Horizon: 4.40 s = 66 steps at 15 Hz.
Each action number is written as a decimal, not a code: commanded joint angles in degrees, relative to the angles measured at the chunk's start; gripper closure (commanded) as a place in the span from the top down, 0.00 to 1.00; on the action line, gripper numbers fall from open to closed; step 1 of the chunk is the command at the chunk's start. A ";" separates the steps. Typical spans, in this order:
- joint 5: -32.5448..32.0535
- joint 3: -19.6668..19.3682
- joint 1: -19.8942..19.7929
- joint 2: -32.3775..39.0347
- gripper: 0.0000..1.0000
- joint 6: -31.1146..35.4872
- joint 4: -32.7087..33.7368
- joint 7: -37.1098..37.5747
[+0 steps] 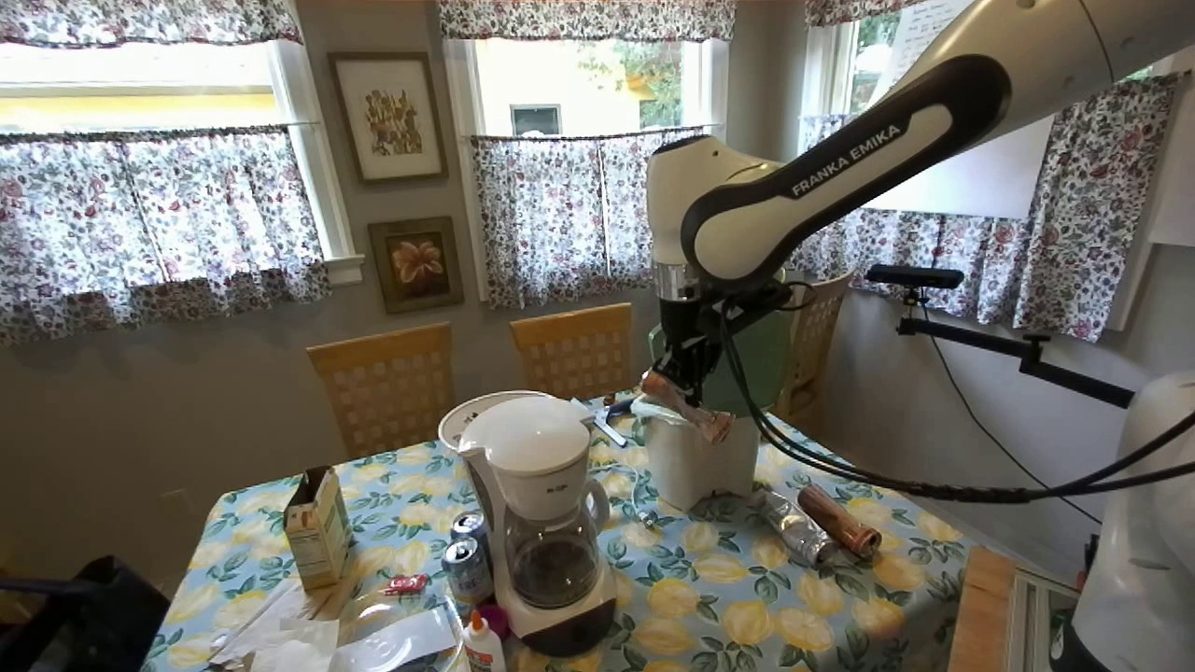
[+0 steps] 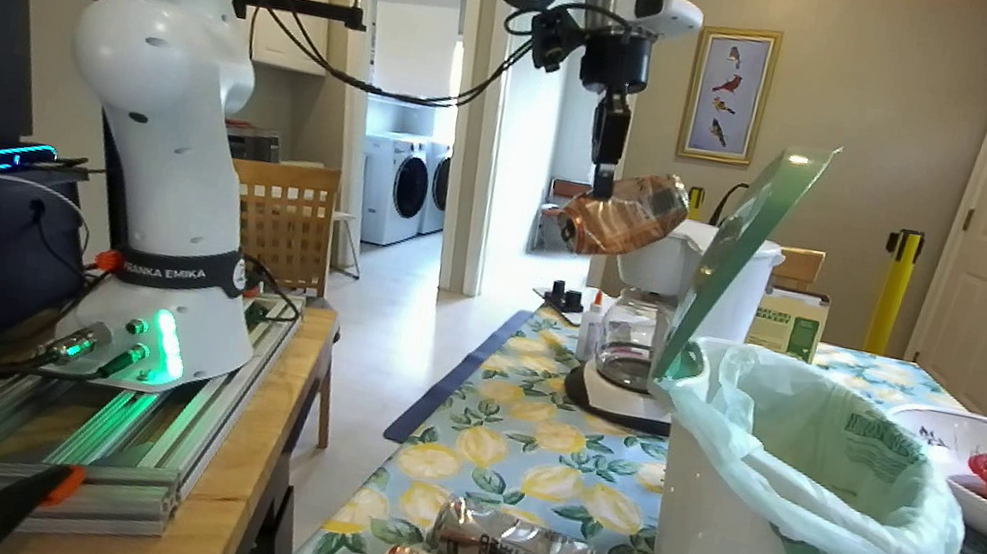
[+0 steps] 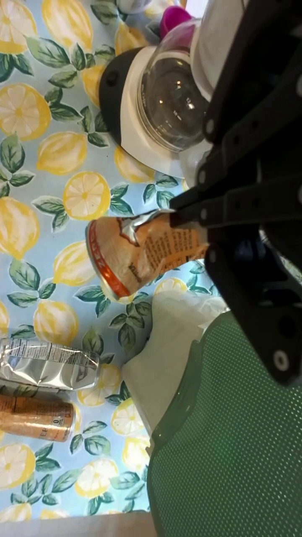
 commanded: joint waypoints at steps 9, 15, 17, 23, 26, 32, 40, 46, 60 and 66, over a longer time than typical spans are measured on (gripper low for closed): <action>-1.12 2.14 -6.01 -9.42 0.01 -1.34 0.38 2.51; -0.58 1.95 -7.98 -10.60 0.02 -0.54 0.96 1.54; -1.31 2.17 -8.55 -11.30 0.02 -0.37 0.97 1.91; -1.94 2.64 -8.88 -11.49 0.01 -0.19 1.08 2.62; -2.98 2.13 -10.34 -12.87 0.01 1.38 2.21 3.65; -2.86 1.16 -13.85 -13.12 0.01 4.12 6.25 3.92; -1.34 -2.10 -16.28 -10.04 0.01 7.09 8.98 3.15; -0.49 -4.17 -17.47 -7.80 0.01 10.72 10.67 3.34; -0.17 -7.31 -18.41 0.53 0.01 16.66 16.13 5.77; 0.03 -7.93 -18.44 3.48 0.01 18.46 17.02 7.74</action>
